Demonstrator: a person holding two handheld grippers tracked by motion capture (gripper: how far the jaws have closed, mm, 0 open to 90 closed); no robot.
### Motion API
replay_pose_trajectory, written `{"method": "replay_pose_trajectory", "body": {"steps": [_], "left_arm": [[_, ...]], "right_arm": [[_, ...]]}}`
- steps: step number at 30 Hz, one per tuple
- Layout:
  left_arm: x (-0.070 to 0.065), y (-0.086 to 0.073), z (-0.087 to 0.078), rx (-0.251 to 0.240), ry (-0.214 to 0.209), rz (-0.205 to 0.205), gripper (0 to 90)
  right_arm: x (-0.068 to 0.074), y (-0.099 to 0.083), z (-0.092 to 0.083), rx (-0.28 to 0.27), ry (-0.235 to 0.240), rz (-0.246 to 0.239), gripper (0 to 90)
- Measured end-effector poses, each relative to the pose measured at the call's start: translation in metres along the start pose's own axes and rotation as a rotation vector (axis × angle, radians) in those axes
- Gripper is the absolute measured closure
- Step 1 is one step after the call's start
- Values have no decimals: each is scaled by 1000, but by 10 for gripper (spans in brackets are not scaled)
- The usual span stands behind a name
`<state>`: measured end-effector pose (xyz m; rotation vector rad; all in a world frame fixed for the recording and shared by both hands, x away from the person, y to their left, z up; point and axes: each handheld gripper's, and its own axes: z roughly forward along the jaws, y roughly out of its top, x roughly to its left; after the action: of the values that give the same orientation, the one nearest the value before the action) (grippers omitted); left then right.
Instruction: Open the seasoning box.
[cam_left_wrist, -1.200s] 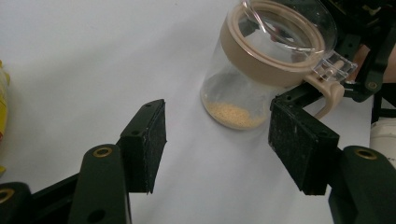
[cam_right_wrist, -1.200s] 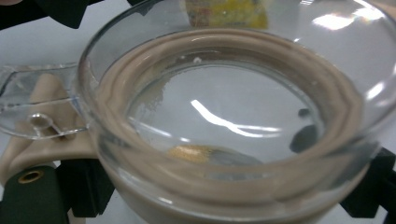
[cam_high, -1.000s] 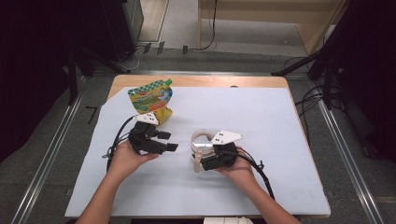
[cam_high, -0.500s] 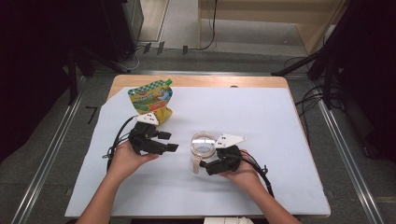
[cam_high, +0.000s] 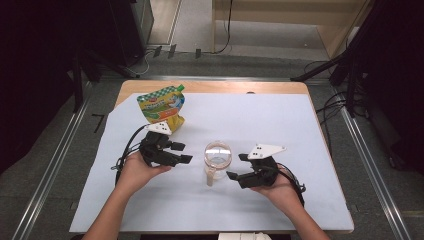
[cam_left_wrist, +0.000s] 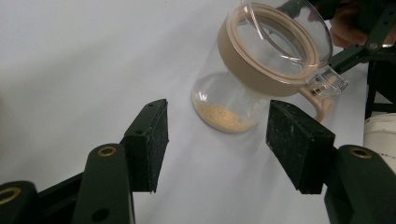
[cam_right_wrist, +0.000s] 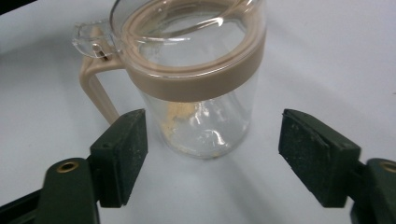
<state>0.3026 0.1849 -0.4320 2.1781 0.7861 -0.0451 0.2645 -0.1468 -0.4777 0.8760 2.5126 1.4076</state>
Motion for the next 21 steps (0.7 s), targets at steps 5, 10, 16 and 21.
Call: {"method": "replay_pose_trajectory", "body": {"steps": [5, 10, 16, 21], "left_arm": [[-9, 4, 3, 1, -30, 22, 594], [-15, 5, 11, 52, -81, 28, 761], [-24, 10, 19, 43, -129, 62, 900], [-34, 11, 31, 100, -132, 110, 900]], "right_arm": [[-6, 10, -9, -31, -6, -21, 322], [-16, 12, -14, -31, -10, 3, 448], [-21, 16, -15, -42, -10, 120, 698], [-15, 18, -13, -30, 0, 90, 900]]}}
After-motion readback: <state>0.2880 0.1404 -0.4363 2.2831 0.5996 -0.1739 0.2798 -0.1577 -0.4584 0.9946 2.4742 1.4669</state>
